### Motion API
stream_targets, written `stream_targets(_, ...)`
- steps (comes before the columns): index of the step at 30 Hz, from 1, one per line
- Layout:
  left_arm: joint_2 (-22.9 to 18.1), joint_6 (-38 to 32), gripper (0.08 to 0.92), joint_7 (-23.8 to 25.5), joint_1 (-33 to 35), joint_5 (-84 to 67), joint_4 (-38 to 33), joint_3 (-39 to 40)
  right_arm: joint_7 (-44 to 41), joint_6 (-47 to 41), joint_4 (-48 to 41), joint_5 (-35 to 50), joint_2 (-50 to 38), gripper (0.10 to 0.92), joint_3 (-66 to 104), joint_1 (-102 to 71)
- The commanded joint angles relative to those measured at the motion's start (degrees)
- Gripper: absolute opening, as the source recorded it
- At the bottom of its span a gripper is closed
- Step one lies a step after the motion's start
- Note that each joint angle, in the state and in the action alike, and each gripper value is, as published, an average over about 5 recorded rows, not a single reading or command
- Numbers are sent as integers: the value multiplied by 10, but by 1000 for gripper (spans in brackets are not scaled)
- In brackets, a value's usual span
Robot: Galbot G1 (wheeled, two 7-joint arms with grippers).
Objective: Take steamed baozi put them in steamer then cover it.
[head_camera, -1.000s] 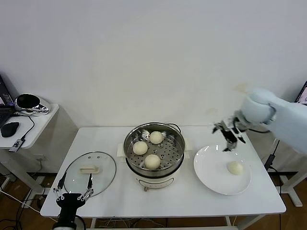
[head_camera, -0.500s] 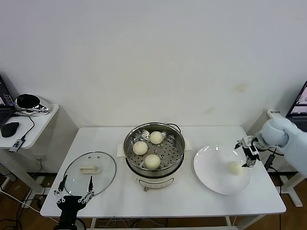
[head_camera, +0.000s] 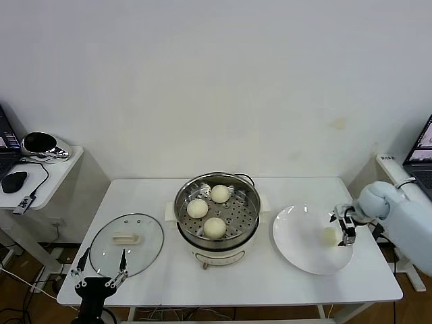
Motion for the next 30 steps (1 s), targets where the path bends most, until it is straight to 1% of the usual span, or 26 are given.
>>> stream_targets(1,-1,-1,823,0,0,0,2,-2,3,2,-36,-23,33,823,22,-25)
stream_targets(6,-1,-1,823,-1,-2,0,2,-2,10,-1,-39,-34,36,821,13,-18)
stream_targets(9,-1,0,823,-1,-3,0,2,-2,12,-5,-35,-37,35,801,9,-15)
stream_targets(19,-1,-1,823,-1,-5,-1,4,-2,6,-11,-24,-27,29,669,-1,-1)
stream_targets(23,1,0,823,-1,-6,-1,4,-2,2,-26,13,9,7,618,-24,24)
stream_targets(26,2,0,823,-1,-7,-1,4,-2,0,-46,57,52,-25,614,-76,76)
stream_targets(30,4,2,823,0,-8,-1,2,-2,0,-82,127,125,-71,621,-180,192)
